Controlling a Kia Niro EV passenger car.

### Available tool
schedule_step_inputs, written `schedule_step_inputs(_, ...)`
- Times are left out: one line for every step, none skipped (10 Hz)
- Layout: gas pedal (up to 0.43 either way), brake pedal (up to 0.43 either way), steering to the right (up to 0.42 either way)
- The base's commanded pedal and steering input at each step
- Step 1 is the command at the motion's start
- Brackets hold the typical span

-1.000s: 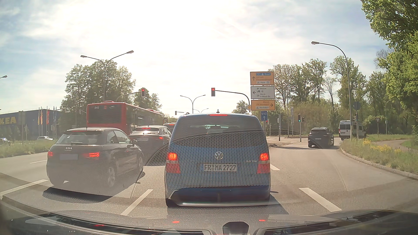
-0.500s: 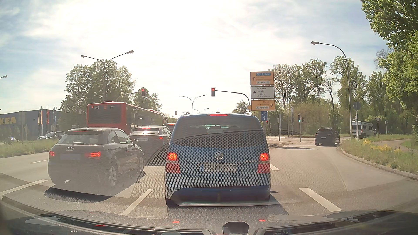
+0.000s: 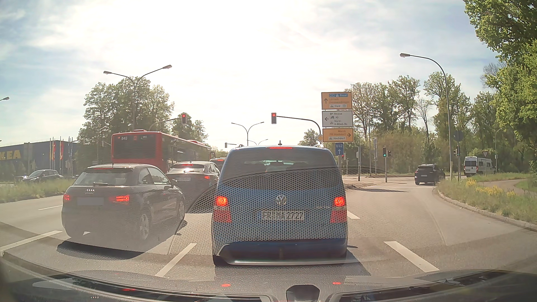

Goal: Follow the waypoints while adhering to traffic rules and regulations

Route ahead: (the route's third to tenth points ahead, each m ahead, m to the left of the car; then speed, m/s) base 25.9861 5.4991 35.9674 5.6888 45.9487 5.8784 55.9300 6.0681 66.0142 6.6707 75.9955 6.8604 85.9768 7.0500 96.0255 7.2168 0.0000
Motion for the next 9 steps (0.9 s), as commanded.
schedule_step_inputs(0.000, 0.238, 0.004)
schedule_step_inputs(0.000, 0.238, 0.004)
schedule_step_inputs(0.000, 0.238, 0.004)
schedule_step_inputs(0.000, 0.238, 0.004)
schedule_step_inputs(0.000, 0.238, 0.004)
schedule_step_inputs(0.000, 0.244, 0.004)
schedule_step_inputs(0.000, 0.238, 0.004)
schedule_step_inputs(0.000, 0.238, 0.004)
schedule_step_inputs(0.000, 0.238, 0.004)
